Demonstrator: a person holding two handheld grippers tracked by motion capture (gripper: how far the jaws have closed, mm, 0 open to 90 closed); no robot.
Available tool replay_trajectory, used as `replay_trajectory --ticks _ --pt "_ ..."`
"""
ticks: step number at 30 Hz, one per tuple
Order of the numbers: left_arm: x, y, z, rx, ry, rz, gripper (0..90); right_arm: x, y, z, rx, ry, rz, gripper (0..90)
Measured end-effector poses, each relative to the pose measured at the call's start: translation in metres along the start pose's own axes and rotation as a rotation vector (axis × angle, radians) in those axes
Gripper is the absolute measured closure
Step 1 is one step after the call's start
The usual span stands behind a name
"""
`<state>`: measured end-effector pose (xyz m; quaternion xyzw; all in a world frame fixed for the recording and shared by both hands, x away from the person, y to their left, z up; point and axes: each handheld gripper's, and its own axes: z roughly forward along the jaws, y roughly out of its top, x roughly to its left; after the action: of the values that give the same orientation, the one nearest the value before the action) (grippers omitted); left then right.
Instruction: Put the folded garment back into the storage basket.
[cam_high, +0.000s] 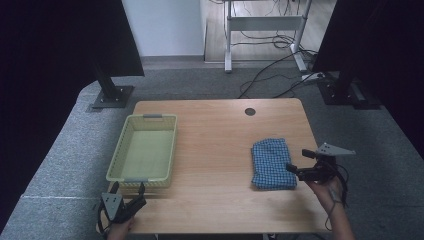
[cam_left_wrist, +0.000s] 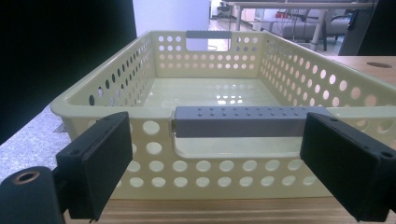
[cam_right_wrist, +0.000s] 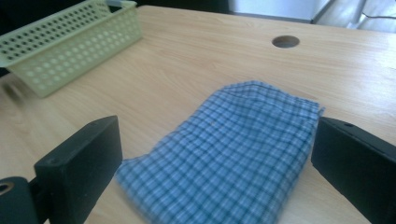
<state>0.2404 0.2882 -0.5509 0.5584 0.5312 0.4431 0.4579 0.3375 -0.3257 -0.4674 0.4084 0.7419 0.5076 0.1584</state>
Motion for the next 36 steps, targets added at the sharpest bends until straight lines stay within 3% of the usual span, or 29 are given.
replay_trajectory --ticks 8,15,24,28,36 --pt "0.000 0.000 0.000 0.000 -0.002 -0.001 9.2 -0.018 0.009 0.017 0.037 -0.017 0.057 1.6" --pt "0.000 0.000 0.000 -0.002 -0.004 -0.001 9.2 -0.036 0.013 0.035 0.107 -0.047 0.115 1.9" --pt "0.000 0.000 0.000 -0.005 -0.005 0.001 9.2 -0.050 -0.001 0.064 0.210 -0.092 0.150 2.5" --pt "0.000 0.000 0.000 -0.006 -0.006 0.000 9.2 -0.055 -0.008 0.076 0.251 -0.078 0.184 2.8" --pt "0.000 0.000 0.000 -0.005 -0.007 0.000 9.2 -0.059 -0.014 0.089 0.307 -0.070 0.202 4.4"
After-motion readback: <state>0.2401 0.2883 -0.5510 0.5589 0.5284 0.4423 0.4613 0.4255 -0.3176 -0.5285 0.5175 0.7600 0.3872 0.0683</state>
